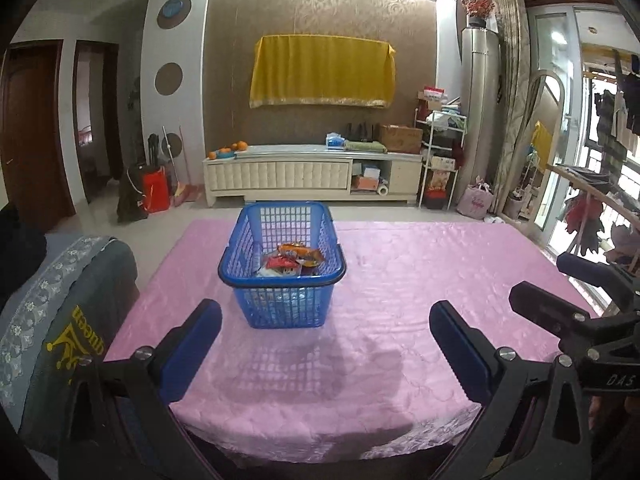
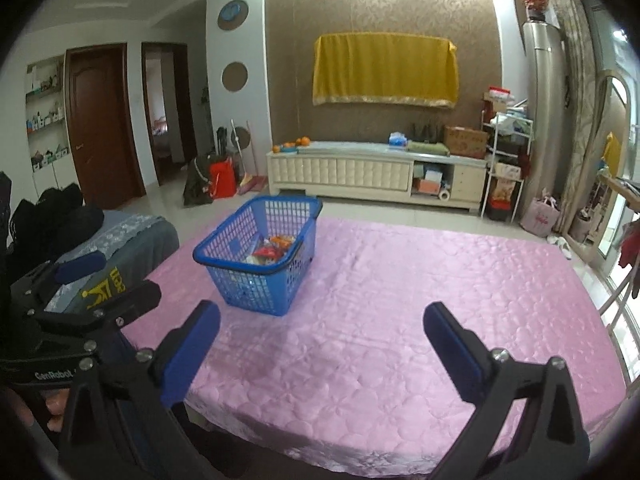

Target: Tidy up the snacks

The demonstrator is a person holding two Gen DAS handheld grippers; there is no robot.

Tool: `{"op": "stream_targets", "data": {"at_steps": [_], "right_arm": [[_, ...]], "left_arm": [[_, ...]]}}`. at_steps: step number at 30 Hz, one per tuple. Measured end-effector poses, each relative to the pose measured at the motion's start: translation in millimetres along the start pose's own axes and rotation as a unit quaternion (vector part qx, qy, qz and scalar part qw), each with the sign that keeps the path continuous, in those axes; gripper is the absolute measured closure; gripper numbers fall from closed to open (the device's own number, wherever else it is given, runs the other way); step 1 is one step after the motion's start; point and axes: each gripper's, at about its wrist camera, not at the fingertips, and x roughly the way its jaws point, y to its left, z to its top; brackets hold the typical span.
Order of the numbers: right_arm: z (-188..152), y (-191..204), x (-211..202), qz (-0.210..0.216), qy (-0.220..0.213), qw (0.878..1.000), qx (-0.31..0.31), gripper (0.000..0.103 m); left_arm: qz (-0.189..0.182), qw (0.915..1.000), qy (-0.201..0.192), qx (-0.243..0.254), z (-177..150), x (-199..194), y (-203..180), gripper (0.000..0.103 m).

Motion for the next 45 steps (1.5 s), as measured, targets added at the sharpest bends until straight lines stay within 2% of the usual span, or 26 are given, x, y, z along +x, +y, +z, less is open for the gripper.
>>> {"op": "stream_targets", "data": {"at_steps": [2, 6, 20, 42, 45], "right_arm": [[0, 0, -4, -0.002, -0.007, 1.0, 0.003, 0.0], [-2, 0, -12, 0.002, -0.017, 1.0, 0.008, 0.0], [-5, 1, -16, 0.01, -0.012, 1.0, 0.013, 0.0], [-7, -1, -15, 0.01, -0.002, 1.0, 0.016, 0.0], [-6, 1, -16, -0.002, -0.006, 1.0, 0.007, 0.0]], "left_arm": [[0.007, 1.0, -0.002, 0.004, 0, -2, -3, 0.0], [-0.003, 0.9999, -0.008, 0.008, 2, -9, -8, 0.0], [0.009, 0.9998, -0.011, 0.016, -1, -16, -10, 0.0], [-0.001, 1.0, -0.002, 0.006, -1, -19, -8, 0.0], [0.001, 1.0, -0.002, 0.005, 0, -19, -8, 0.0]]}}
